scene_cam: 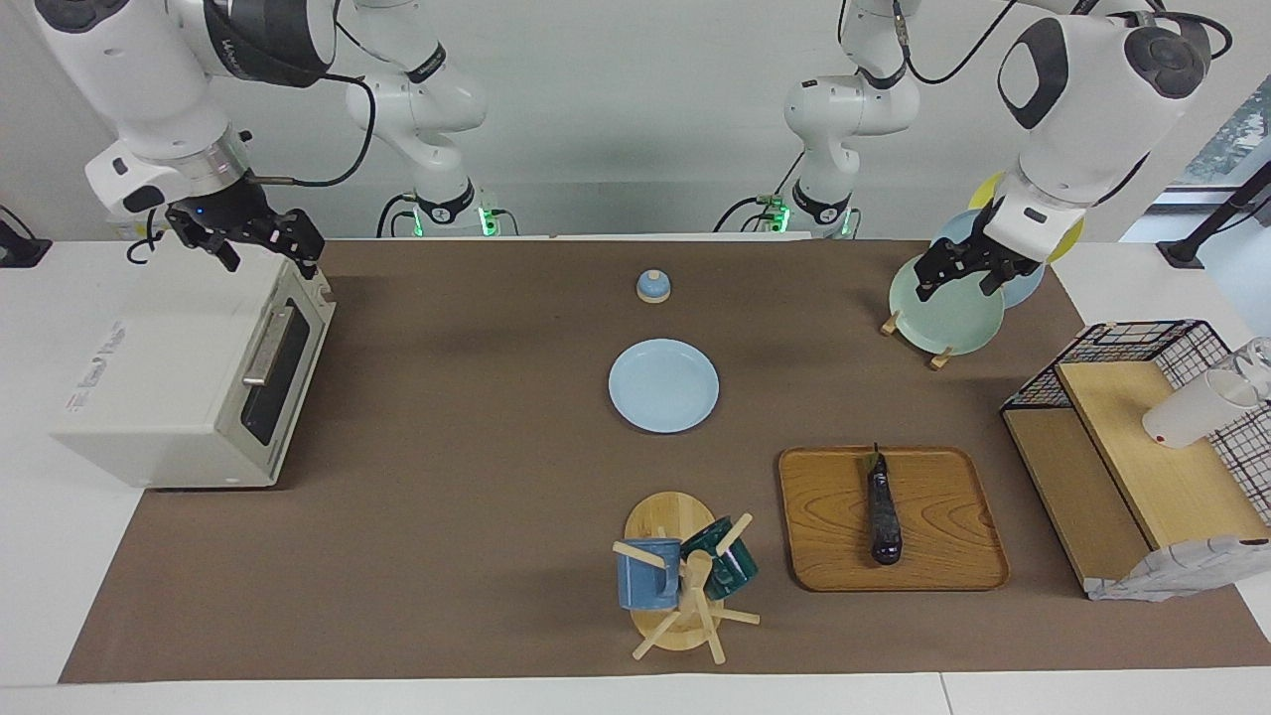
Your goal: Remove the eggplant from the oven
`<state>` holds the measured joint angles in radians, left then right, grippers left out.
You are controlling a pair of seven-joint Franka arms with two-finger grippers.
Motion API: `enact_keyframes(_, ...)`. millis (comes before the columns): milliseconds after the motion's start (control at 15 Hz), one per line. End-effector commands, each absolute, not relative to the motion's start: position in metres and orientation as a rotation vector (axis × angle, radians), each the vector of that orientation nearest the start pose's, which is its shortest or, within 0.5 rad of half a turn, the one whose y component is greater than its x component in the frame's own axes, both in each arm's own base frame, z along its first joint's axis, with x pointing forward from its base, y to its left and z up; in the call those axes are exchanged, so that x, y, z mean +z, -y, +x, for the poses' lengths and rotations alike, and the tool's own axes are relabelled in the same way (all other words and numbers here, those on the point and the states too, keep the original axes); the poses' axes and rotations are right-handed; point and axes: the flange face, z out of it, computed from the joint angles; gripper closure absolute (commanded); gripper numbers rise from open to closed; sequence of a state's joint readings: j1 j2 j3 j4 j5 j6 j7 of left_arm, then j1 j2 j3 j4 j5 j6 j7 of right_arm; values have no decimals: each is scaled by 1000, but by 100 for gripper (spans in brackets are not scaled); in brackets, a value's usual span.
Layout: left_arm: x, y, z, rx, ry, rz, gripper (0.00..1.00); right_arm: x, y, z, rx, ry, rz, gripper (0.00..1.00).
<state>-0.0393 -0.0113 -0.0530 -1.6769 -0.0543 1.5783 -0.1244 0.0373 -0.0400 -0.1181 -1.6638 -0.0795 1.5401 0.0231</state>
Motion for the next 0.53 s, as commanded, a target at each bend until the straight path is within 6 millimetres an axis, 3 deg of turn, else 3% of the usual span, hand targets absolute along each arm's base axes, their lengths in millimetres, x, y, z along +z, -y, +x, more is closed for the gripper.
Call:
enact_keyframes(0, 608, 60, 545, 226, 48, -3145, 0, 601, 53, 529, 120, -178, -3177, 0)
enact_keyframes(467, 608, 58, 545, 228, 53, -3134, 0, 600, 53, 529, 122, -178, -3177, 0)
